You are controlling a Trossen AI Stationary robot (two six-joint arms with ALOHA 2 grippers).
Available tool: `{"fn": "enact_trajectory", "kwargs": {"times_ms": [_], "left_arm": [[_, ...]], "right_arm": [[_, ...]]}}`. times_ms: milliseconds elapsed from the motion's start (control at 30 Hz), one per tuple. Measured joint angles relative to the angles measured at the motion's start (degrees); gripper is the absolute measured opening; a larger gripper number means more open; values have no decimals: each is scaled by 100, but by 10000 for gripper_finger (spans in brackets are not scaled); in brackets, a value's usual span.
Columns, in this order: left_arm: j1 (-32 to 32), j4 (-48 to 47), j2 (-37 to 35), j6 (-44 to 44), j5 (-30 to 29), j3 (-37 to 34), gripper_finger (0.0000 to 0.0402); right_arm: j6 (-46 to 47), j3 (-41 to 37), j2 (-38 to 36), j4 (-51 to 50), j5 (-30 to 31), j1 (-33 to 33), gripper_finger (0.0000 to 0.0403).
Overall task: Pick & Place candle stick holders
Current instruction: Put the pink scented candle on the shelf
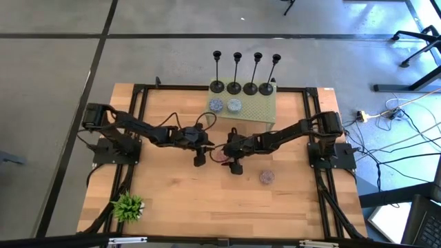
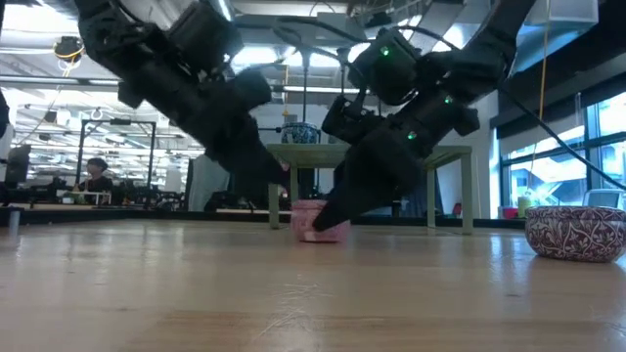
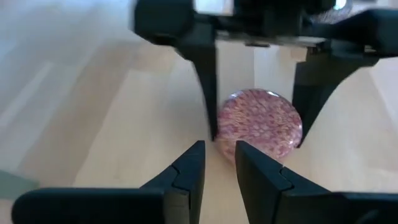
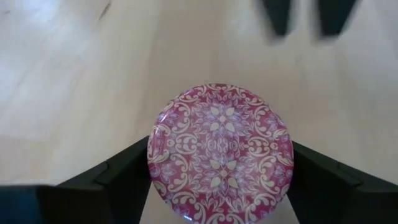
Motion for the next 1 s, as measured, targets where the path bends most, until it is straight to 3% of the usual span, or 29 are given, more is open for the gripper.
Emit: {"fn": "enact_trajectory", "kwargs": {"times_ms": [300,600,833,1000], "left_arm": [[-62,-649,-962,0,-135,-3,84],[-176,-674,-1254,43,-135,-2,84],[-212,-594,-1228,256,-137,-2,84],[-192,-334,-1228,289,-138,-2,84]], "right_arm": [[216,-8,-1153,-1508,379,409,305],[304,-10,-3063,-2900,1681,715,305],[276,-5,-3886,-3533,3153,69,313],[244,-5,-3800,-3455,2873,-831,314]]}}
